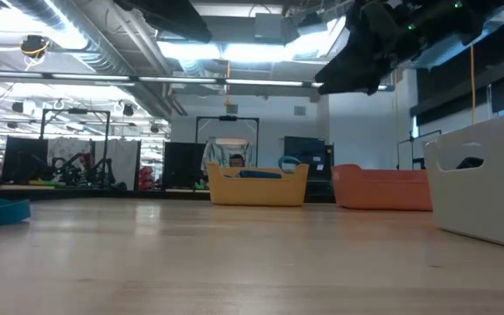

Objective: Sort rubber bands into baskets
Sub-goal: Put the red rubber band into the orange bin

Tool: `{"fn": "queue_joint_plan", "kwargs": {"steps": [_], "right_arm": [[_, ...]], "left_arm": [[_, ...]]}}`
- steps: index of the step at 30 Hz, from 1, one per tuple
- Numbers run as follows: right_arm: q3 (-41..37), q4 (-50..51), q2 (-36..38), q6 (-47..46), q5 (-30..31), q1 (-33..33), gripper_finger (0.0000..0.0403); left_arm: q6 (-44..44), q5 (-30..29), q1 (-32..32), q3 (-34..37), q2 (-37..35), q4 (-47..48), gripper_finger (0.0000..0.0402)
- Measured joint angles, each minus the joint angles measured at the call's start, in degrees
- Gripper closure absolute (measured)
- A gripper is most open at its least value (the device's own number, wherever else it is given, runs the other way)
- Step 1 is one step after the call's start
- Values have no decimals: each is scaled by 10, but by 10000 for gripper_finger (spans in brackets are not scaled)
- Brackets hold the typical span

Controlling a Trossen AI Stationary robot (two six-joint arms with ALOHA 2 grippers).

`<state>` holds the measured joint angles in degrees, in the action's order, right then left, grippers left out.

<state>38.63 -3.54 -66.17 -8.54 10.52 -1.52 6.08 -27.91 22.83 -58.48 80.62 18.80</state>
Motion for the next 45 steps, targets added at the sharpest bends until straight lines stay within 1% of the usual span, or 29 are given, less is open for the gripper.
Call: {"fn": "queue_joint_plan", "kwargs": {"steps": [6,9,15,26,30,33,35,38,41,45], "right_arm": [[0,-34,0,11,2,0,171],[0,-45,0,14,2,0,171],[0,-45,-6,14,2,0,171],[0,-73,-44,15,-2,0,171],[0,-84,-44,14,-18,1,171],[0,-98,-44,14,-48,1,171],[0,-99,-44,14,-63,4,171],[0,-99,-44,17,-68,20,171],[0,-100,-44,33,-69,38,171],[0,-103,-44,45,-66,50,171]], "left_arm": [[-15,3,-1,0,0,-7,253],[-5,10,-1,0,0,-9,253],[16,26,36,0,0,40,253],[147,25,105,0,0,152,253],[192,25,119,0,9,185,253],[208,25,125,0,29,201,253],[214,35,127,0,42,210,253],[229,68,128,0,63,221,253],[241,118,128,0,82,238,253],[242,140,128,0,105,249,253]]}}
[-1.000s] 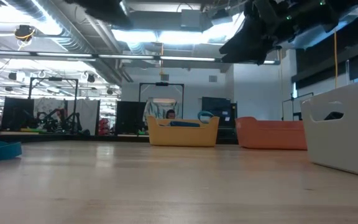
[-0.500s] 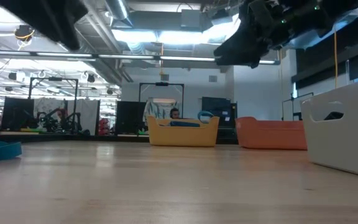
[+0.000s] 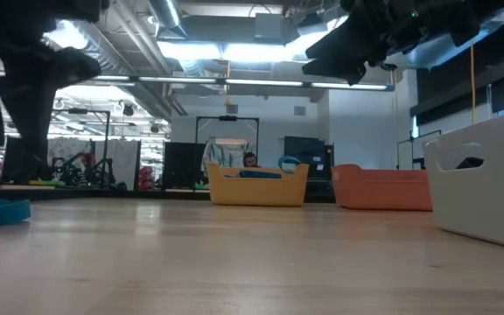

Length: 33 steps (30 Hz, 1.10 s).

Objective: Sort rubber bands into baskets
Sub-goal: Put the red rubber band into the orange bin

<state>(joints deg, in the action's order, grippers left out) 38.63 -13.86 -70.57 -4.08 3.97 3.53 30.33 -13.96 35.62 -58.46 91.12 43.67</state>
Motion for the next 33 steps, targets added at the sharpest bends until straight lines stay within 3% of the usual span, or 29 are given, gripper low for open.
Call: {"fn": "queue_joint_plan", "kwargs": {"steps": [4,9,20,33], "right_arm": [[0,-2,0,0,0,0,171],[0,-1,0,0,0,-1,171],[0,-1,0,0,1,-1,171],[0,-1,0,0,1,-1,171]], "left_arm": [[-2,10,0,0,20,-9,253],[-34,76,0,0,48,-58,253],[-55,112,-1,0,110,-68,257],[-71,120,-26,-1,116,-71,395]]}}
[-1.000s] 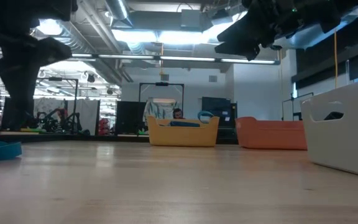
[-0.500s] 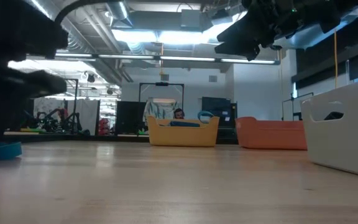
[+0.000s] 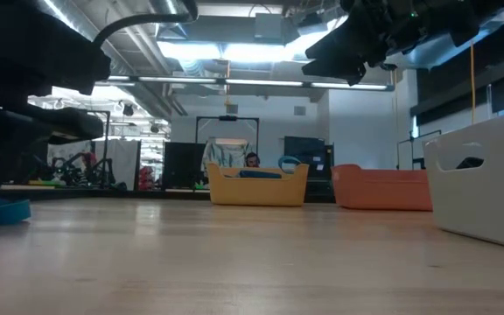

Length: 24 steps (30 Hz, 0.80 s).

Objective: Sort rubber bands into baskets
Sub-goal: Put the red rubber band into the orange bin

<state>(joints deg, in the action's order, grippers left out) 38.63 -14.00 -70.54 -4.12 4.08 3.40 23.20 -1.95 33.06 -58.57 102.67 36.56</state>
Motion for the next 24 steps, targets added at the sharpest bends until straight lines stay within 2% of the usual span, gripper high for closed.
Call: {"fn": "queue_joint_plan", "kwargs": {"steps": [4,12,24], "right_arm": [[0,0,0,0,0,0,171],[0,0,0,0,0,0,171],[0,-1,0,3,-10,0,171]], "left_arm": [[-1,-14,-1,-2,0,-1,393],[-29,-101,-1,-30,-21,5,398],[-67,-340,-3,-35,-123,1,395]]}}
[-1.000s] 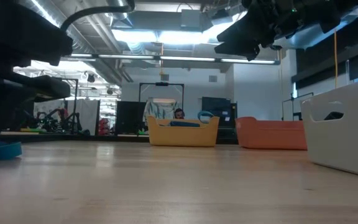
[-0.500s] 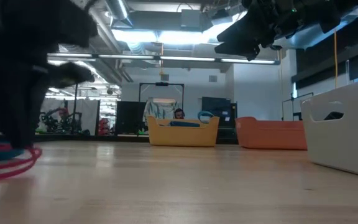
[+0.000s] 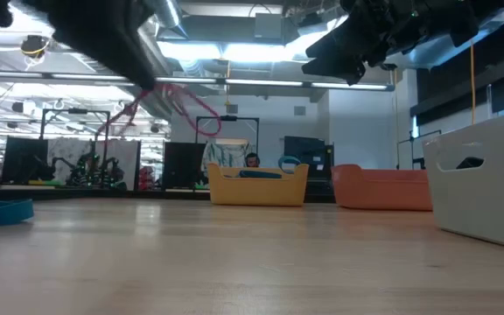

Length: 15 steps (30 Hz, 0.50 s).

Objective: Sort rubber bands into baskets
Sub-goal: Put the red rubber band into the orange bin

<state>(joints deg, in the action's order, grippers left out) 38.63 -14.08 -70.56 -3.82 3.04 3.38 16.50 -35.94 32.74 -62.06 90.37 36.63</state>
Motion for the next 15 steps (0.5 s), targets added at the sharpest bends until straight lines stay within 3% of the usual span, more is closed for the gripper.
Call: {"fn": "queue_joint_plan", "kwargs": {"steps": [6,11,15], "right_arm": [[0,-58,-27,10,-54,0,171],[0,-114,-69,12,-114,0,171],[0,-150,-93,12,-117,0,171]], "left_arm": [[-51,-63,-10,0,-9,-28,394],[-105,-69,-32,0,-9,-91,394],[-120,-70,-48,0,-9,-111,394]]}}
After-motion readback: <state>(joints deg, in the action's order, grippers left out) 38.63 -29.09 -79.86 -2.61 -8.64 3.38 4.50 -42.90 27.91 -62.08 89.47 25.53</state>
